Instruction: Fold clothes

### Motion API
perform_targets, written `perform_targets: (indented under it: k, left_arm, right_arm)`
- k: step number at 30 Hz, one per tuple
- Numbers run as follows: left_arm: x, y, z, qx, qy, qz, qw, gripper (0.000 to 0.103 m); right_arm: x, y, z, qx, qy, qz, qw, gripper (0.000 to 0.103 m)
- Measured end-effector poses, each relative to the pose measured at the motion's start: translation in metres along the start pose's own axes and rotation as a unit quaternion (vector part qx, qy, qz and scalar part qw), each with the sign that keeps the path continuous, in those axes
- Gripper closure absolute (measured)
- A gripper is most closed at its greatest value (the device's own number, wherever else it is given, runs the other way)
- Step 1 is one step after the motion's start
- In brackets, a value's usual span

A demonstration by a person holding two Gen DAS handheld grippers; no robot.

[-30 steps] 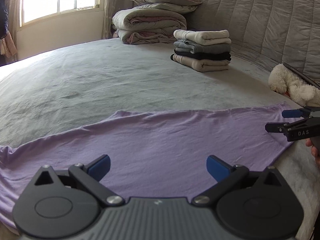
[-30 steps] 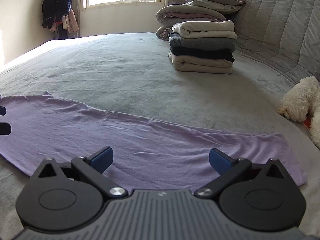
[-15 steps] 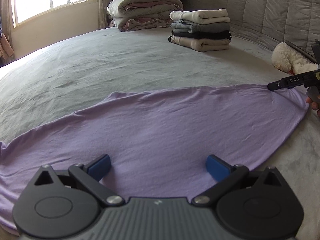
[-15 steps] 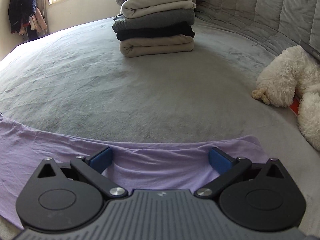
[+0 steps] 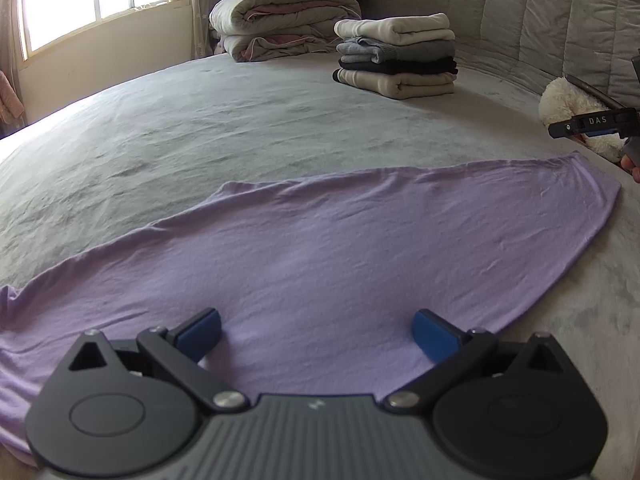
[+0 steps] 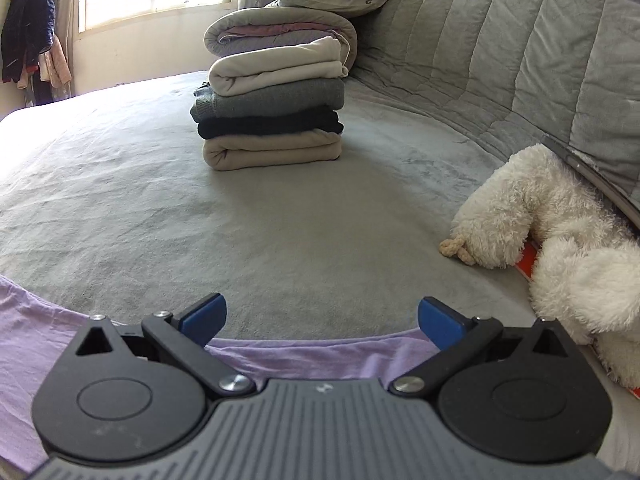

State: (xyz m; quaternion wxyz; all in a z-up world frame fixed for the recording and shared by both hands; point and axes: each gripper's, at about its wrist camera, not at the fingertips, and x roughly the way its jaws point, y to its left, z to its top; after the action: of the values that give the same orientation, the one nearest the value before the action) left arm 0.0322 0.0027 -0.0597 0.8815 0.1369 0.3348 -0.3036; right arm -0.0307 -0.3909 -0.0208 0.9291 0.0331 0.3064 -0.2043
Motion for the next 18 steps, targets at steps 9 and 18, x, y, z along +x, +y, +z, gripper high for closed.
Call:
perform_targets:
  k: [9,18]
  left_arm:
    - [0.0,-0.001,-0.001,0.0,0.0,0.001,1.0,0.0]
    - [-0.001,0.0,-0.002,0.002,0.0,-0.001,1.0,0.0]
  right_arm:
    - [-0.021,-0.009,-0.002,-0.008,0.015,-0.004,1.0,0.0]
    - [-0.009,-0.034,-0.047,-0.011,0.065,-0.04,0.997,0.0]
